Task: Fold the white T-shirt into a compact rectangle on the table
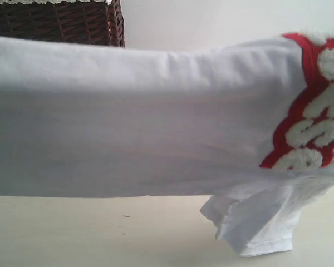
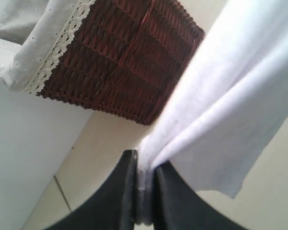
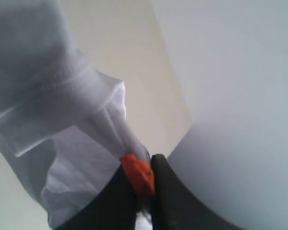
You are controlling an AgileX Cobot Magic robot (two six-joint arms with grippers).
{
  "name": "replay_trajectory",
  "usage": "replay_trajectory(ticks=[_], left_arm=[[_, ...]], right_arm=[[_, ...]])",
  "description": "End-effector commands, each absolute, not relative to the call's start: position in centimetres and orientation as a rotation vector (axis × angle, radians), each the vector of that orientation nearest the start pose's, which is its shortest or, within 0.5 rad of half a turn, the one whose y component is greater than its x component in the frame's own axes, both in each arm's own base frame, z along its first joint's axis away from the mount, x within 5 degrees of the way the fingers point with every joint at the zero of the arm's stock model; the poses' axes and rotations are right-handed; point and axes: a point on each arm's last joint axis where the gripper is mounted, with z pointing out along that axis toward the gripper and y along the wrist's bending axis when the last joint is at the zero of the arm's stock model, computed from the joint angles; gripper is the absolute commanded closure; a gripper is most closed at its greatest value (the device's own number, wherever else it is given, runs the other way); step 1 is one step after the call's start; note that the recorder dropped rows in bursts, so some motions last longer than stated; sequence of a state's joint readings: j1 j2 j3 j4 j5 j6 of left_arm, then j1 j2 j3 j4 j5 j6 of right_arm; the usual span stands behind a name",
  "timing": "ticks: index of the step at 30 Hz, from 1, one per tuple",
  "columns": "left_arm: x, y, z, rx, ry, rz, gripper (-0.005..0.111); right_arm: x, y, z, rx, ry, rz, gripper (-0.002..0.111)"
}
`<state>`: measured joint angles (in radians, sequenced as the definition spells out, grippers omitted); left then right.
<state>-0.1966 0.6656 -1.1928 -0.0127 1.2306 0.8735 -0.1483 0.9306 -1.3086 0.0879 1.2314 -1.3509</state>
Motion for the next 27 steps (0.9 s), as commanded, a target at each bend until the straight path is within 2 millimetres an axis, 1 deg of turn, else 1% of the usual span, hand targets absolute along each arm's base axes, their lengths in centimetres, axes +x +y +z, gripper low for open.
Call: replay_trajectory(ticks=[1, 2, 3, 4, 5, 6, 7, 8, 9, 11, 13, 15, 16, 17, 18, 19, 20, 21, 22, 23, 24, 25, 26, 27], left_arm=[[8.6, -2.8, 41.6, 1.195, 1.960, 0.198, 0.107], [9.7, -3.0, 40.7, 1.219, 2.008, 0.180, 0.107], [10.9, -3.0, 40.0, 1.246, 2.057, 0.202, 0.107], [13.0, -2.8, 39.0, 1.290, 2.135, 0.263, 0.107], [14.6, -2.6, 38.3, 1.324, 2.191, 0.321, 0.107], [16.5, -2.4, 37.2, 1.335, 2.278, 0.364, 0.107], [18.1, -2.5, 36.0, 1.343, 2.354, 0.376, 0.107], [19.6, -2.6, 34.5, 1.357, 2.431, 0.363, 0.107], [21.2, -3.0, 32.9, 1.339, 2.448, 0.345, 0.107], [24.5, -3.8, 29.8, 1.226, 2.406, 0.338, 0.107], [26.3, -4.2, 27.5, 1.190, 2.344, 0.353, 0.107], [27.6, -4.6, 25.5, 1.196, 2.293, 0.354, 0.107], [28.7, -4.7, 24.0, 1.198, 2.244, 0.384, 0.107], [29.2, -4.7, 23.3, 1.187, 2.234, 0.402, 0.107], [30.0, -4.7, 22.4, 1.164, 2.218, 0.433, 0.103], [30.3, -4.7, 22.1, 1.148, 2.219, 0.441, 0.099], [30.7, -4.7, 21.6, 1.125, 2.216, 0.454, 0.088], [30.9, -4.7, 21.5, 1.119, 2.211, 0.460, 0.080], [31.0, -4.7, 21.5, 1.096, 2.211, 0.461, 0.066], [31.0, -4.7, 21.4, 1.086, 2.217, 0.458, 0.057], [30.9, -4.6, 21.4, 1.085, 2.229, 0.461, 0.055], [30.7, -4.4, 21.4, 1.041, 2.270, 0.458, 0.054], [30.6, -4.3, 21.4, 0.991, 2.302, 0.442, 0.054], [30.3, -4.3, 21.5, 0.872, 2.367, 0.392, 0.054]], right_arm=[[15.7, -1.8, 38.9, -1.530, 2.106, -0.511, 0.108], [16.0, -1.8, 37.1, -1.619, 2.124, -0.472, 0.108], [16.3, -1.9, 35.3, -1.710, 2.135, -0.423, 0.108], [17.0, -2.0, 33.6, -1.805, 2.139, -0.361, 0.108], [18.1, -1.8, 32.5, -1.837, 2.143, -0.271, 0.108], [19.4, -1.6, 31.4, -1.831, 2.165, -0.164, 0.108], [20.9, -1.7, 30.2, -1.811, 2.192, -0.102, 0.108], [23.2, -1.9, 29.0, -1.680, 2.225, -0.136, 0.108], [25.6, -2.4, 27.5, -1.571, 2.259, -0.180, 0.108], [29.6, -3.4, 23.9, -1.470, 2.273, -0.281, 0.108], [31.6, -4.0, 21.2, -1.442, 2.274, -0.322, 0.108], [33.4, -4.4, 19.3, -1.384, 2.249, -0.393, 0.108], [35.2, -5.0, 17.9, -1.291, 2.190, -0.514, 0.108], [35.9, -5.3, 17.6, -1.235, 2.161, -0.566, 0.108], [36.7, -5.6, 16.5, -1.200, 2.130, -0.622, 0.107], [36.8, -5.6, 16.1, -1.200, 2.133, -0.624, 0.105], [36.9, -5.6, 15.8, -1.205, 2.138, -0.621, 0.097], [36.9, -5.6, 15.8, -1.207, 2.140, -0.619, 0.092], [36.8, -5.6, 16.3, -1.175, 2.138, -0.619, 0.080], [36.6, -5.5, 17.0, -1.145, 2.143, -0.604, 0.069], [36.4, -5.4, 17.4, -1.139, 2.149, -0.590, 0.065], [35.9, -5.2, 18.4, -1.151, 2.159, -0.558, 0.062], [35.6, -5.1, 19.0, -1.142, 2.164, -0.542, 0.062], [35.0, -4.8, 20.2, -1.128, 2.169, -0.512, 0.062]])
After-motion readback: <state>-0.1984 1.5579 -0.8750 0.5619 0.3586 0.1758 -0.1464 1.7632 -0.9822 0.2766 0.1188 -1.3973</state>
